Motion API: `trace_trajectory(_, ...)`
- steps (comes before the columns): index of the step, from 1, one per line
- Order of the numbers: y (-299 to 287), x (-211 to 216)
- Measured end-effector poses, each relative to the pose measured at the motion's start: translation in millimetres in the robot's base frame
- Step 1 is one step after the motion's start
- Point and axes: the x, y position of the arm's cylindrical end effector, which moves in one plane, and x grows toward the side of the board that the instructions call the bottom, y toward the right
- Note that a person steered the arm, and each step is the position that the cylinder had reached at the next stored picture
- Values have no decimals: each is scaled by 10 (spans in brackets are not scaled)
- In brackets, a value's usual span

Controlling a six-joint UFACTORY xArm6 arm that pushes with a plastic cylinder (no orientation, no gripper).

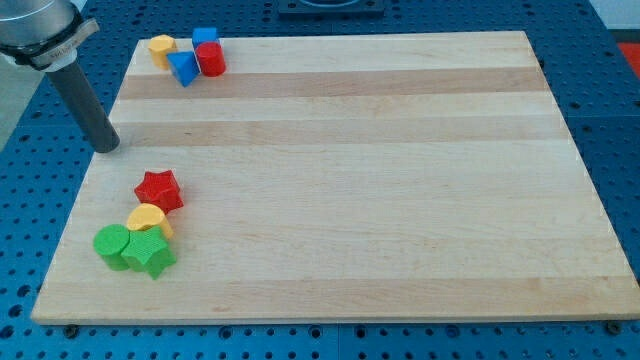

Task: Put your arm at the bottom left of the green circle

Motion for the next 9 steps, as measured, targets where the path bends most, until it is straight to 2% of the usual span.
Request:
trace_trajectory(3, -72, 480)
trace_trajectory(8, -88, 1664)
trace_trajectory(9, -13, 1766)
